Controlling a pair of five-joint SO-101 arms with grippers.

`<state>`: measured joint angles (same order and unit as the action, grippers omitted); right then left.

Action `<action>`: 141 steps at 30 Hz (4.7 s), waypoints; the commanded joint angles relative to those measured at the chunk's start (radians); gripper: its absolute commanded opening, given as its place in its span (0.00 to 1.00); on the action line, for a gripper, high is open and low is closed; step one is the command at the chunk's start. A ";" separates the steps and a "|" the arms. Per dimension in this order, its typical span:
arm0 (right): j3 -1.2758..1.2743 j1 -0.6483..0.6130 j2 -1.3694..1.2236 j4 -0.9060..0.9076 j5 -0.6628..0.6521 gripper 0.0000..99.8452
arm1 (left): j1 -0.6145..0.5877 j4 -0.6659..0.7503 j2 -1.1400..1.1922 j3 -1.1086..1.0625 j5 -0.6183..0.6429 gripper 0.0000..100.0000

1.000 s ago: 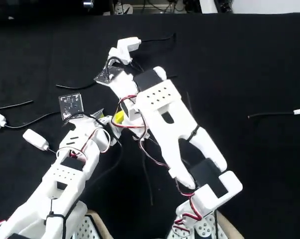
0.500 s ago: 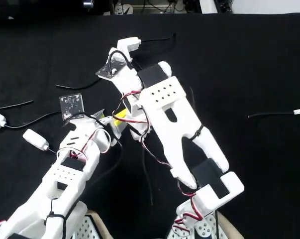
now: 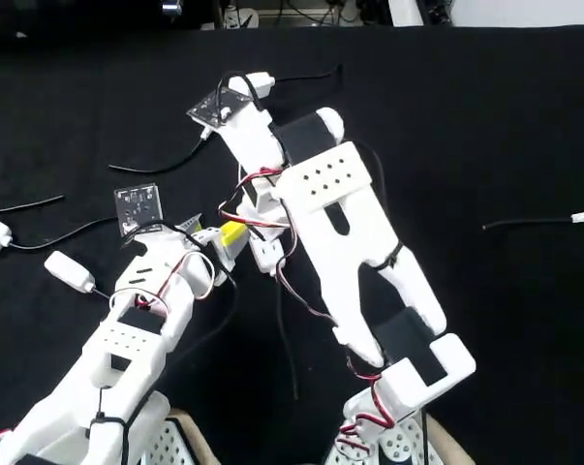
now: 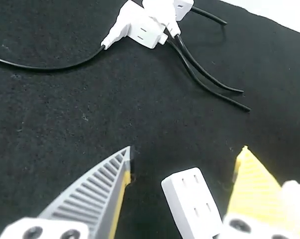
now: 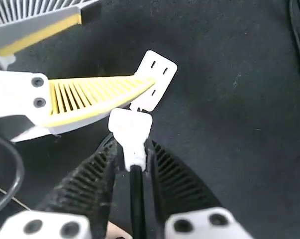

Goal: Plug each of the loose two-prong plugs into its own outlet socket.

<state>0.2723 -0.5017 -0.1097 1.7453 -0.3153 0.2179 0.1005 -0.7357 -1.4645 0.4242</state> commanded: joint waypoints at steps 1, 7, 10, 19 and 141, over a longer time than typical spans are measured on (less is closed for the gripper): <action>0.054 0.005 0.045 0.011 0.009 0.01 | 0.007 0.011 -0.018 -0.002 -0.014 0.33; -0.008 0.008 0.047 0.014 -0.008 0.01 | -0.005 0.011 -0.018 0.001 -0.014 0.33; -0.050 0.014 0.053 0.012 -0.038 0.01 | -0.025 0.011 -0.018 0.002 -0.014 0.33; -0.061 0.054 0.047 0.006 -0.040 0.01 | -0.148 0.011 -0.018 0.001 -0.014 0.33; 0.018 0.012 -0.150 0.015 -0.181 0.01 | 0.054 0.517 -0.018 -0.208 -0.015 0.33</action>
<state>0.2862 -0.4664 -0.3475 1.7361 -0.5163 0.2516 0.5792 -0.7342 -1.6594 0.4120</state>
